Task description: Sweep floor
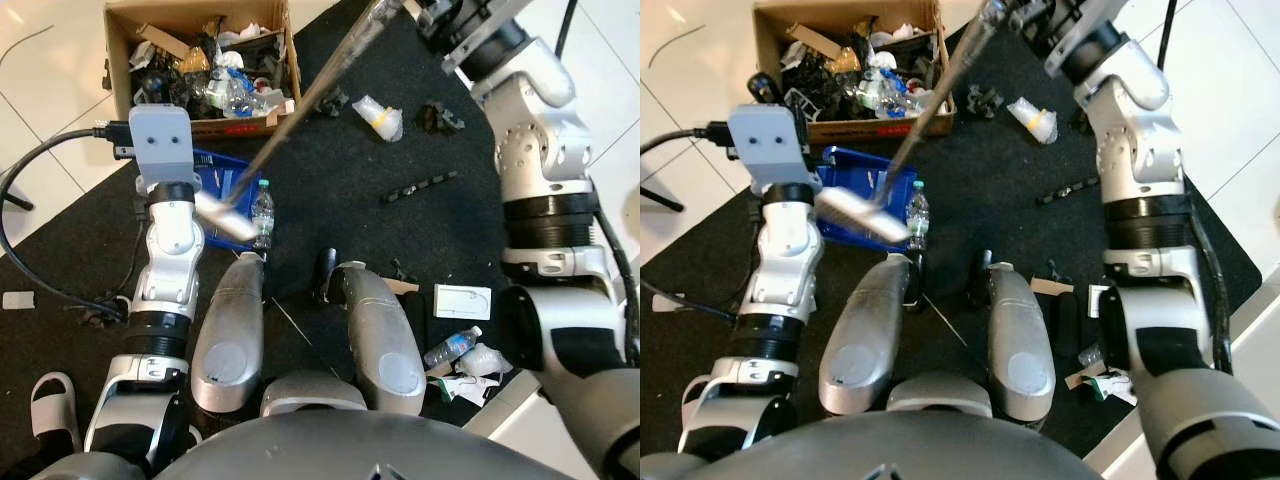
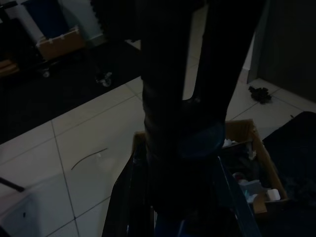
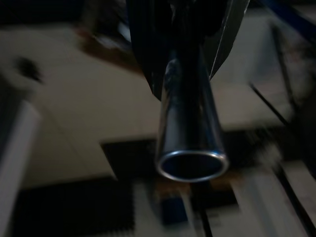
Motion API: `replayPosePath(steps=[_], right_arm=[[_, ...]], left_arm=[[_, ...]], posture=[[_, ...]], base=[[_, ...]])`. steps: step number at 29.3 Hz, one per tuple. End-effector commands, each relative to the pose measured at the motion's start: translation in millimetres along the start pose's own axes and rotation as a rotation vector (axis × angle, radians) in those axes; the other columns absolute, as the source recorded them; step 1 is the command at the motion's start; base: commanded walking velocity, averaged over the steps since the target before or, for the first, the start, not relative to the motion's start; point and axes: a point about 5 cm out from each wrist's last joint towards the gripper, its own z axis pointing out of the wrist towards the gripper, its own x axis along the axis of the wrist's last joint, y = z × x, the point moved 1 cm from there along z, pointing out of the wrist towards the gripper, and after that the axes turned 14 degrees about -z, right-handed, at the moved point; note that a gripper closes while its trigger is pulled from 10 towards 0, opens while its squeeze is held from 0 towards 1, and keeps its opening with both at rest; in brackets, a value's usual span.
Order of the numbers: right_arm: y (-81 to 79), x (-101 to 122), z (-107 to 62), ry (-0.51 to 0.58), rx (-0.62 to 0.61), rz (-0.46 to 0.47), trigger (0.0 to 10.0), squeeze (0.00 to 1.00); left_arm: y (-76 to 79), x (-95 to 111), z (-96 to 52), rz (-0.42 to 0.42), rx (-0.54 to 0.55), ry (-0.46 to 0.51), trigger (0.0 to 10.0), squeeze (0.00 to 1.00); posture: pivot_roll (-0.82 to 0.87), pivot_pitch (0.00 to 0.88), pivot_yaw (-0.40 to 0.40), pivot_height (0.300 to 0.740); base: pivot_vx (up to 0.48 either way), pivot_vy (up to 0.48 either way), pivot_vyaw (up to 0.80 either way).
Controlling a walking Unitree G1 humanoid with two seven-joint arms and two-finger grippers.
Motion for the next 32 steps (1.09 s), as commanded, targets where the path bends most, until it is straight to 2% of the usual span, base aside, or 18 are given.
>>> replayPosePath(steps=[1, 3, 8, 9, 13, 14, 15, 17, 20, 24, 25, 26, 27, 28, 29, 30, 31, 32], right_arm=[[8.0, -10, -9.7, -0.064, -0.046, -0.070, 10.0, 0.00], [13.1, -23, -18.7, -0.152, -0.096, -0.126, 10.0, 0.00], [24.3, -33, -31.8, -0.220, -0.176, -0.139, 10.0, 0.00], [26.8, -37, -35.0, -0.256, -0.183, -0.174, 10.0, 0.00], [23.5, -57, -42.5, -0.354, -0.225, -0.210, 10.0, 0.00], [22.9, -60, -43.3, -0.359, -0.246, -0.199, 10.0, 0.00], [20.5, -72, -47.4, -0.375, -0.336, -0.152, 10.0, 0.00], [19.7, -75, -48.4, -0.378, -0.356, -0.143, 10.0, 0.00], [18.6, -99, -63.3, -0.446, -0.554, -0.090, 10.0, 0.00], [12.7, -115, -72.2, -0.504, -0.642, -0.052, 10.0, 0.00], [9.7, -120, -74.3, -0.519, -0.679, -0.004, 10.0, 0.00], [8.3, -125, -76.7, -0.526, -0.742, 0.082, 10.0, 0.00], [8.3, -125, -76.7, -0.526, -0.742, 0.082, 10.0, 0.00], [8.4, -128, -79.1, -0.531, -0.800, 0.152, 10.0, 0.00], [8.4, -128, -79.1, -0.531, -0.800, 0.152, 10.0, 0.00], [7.9, -132, -81.4, -0.537, -0.870, 0.224, 10.0, 0.00], [7.9, -132, -81.4, -0.537, -0.870, 0.224, 10.0, 0.00], [6.8, -134, -82.4, -0.538, -0.908, 0.265, 10.0, 0.00]], left_arm=[[1.5, -12, -8.3, -0.001, 0.006, -0.050, 10.0, 0.00], [1.4, -12, -8.2, -0.001, 0.007, -0.048, 10.0, 0.00], [0.9, -13, -8.1, 0.001, 0.004, -0.050, 10.0, 0.00], [1.2, -13, -7.6, 0.001, 0.003, -0.050, 10.0, 0.00], [1.9, -13, -5.9, 0.000, 0.001, -0.047, 10.0, 0.00], [1.9, -13, -5.9, 0.000, 0.002, -0.046, 10.0, 0.00], [2.0, -13, -5.9, -0.001, 0.002, -0.046, 10.0, 0.00], [2.0, -13, -5.9, -0.002, 0.002, -0.045, 10.0, 0.00], [2.3, -13, -5.9, -0.003, 0.002, -0.044, 10.0, 0.00], [0.9, -13, -5.2, 0.001, 0.001, -0.042, 10.0, 0.00], [-0.1, -13, -4.6, 0.004, 0.001, -0.041, 10.0, 0.00], [-0.5, -13, -3.7, 0.007, 0.000, -0.040, 10.0, 0.00], [-0.5, -13, -3.7, 0.007, 0.000, -0.040, 10.0, 0.00], [-0.3, -13, -2.7, 0.009, -0.001, -0.040, 10.0, 0.00], [-0.3, -13, -2.7, 0.009, -0.001, -0.040, 10.0, 0.00], [0.4, -13, -1.5, 0.009, -0.003, -0.039, 10.0, 0.00], [0.4, -13, -1.5, 0.009, -0.003, -0.039, 10.0, 0.00], [1.2, -13, -0.9, 0.009, -0.006, -0.038, 10.0, 0.00]], posture=[[0.17, 0.285, -0.133, 0.740], [0.17, 0.285, -0.132, 0.740], [0.17, 0.284, -0.130, 0.740], [0.17, 0.284, -0.130, 0.740], [0.16, 0.278, -0.131, 0.740], [0.16, 0.278, -0.131, 0.740], [0.16, 0.278, -0.131, 0.740], [0.16, 0.278, -0.131, 0.740], [0.17, 0.271, -0.129, 0.740], [0.19, 0.258, -0.119, 0.740], [0.19, 0.255, -0.117, 0.740], [0.19, 0.247, -0.115, 0.740], [0.19, 0.247, -0.115, 0.740], [0.19, 0.243, -0.112, 0.740], [0.19, 0.243, -0.112, 0.740], [0.18, 0.237, -0.111, 0.740], [0.18, 0.237, -0.111, 0.740], [0.18, 0.237, -0.111, 0.740]], base=[[0.000, 0.000, 0.00], [0.000, 0.000, 0.00], [0.000, 0.000, 0.00], [0.000, 0.000, 0.00], [0.000, 0.000, 0.00], [0.000, 0.000, 0.00], [0.000, 0.000, 0.00], [0.000, 0.000, 0.00], [0.000, 0.000, 0.00], [0.000, 0.000, 0.00], [0.000, 0.000, 0.00], [0.000, 0.000, 0.00], [0.000, 0.000, 0.00], [0.000, 0.000, 0.00], [0.000, 0.000, 0.00], [0.000, 0.000, 0.00], [0.000, 0.000, 0.00], [0.000, 0.000, 0.00]])
